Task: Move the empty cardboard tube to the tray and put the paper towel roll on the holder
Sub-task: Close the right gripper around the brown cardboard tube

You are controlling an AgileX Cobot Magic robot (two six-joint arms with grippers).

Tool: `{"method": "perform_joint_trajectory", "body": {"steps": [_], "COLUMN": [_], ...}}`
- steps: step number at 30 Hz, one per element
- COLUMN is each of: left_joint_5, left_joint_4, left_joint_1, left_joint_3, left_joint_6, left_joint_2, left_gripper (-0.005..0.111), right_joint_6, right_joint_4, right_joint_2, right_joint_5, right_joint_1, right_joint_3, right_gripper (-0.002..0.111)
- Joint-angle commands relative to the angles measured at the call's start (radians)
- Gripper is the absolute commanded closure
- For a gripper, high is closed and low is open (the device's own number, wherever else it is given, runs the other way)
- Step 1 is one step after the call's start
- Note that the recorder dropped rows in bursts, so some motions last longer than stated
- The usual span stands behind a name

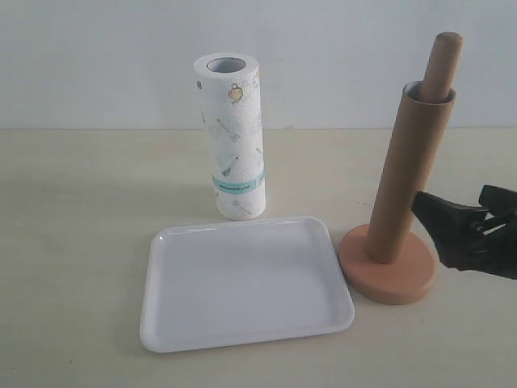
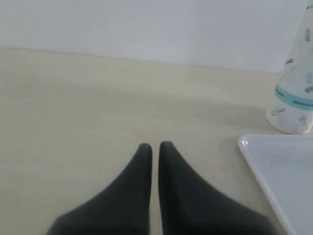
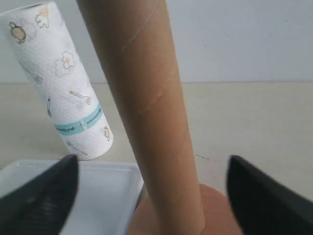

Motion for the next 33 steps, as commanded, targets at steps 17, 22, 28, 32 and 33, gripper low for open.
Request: {"method": "perform_joint_trajectory", "body": {"steps": [17,22,28,32,33], "left_joint_5": [0.000,0.000,0.000,0.000,0.000], "left_joint_4": [-0.004,-0.004,-0.004,-0.004,-0.004], "left_joint_1": [0.005,0.005,0.005,0.005,0.005], "left_joint_3": [0.004,0.004,0.004,0.004,0.004], "left_joint_6": [0.002,0.002,0.002,0.002,0.002], "left_joint_2": [-0.004,-0.004,-0.004,-0.004,-0.004], "left_gripper": [0.102,0.102,0.102,0.102,0.102], "right_joint_6": [0.058,0.067,0.062,0.057,0.057], "right_joint_4": [-0.082,-0.083,-0.092,-0.124,-0.124], "right_joint_2": [0.363,0.401,0.417,0.417,0.417], "right_joint_5": [-0.061,-0.068,-0.058,-0.066,-0.074], "right_joint_1": [-0.002,-0.002,-0.002,-0.002,-0.002], "right_joint_3": [-0.250,-0.265,-0.275,-0.280,-0.280], "right_gripper": [0.003,0.016,0.081,0.108,0.108]}}
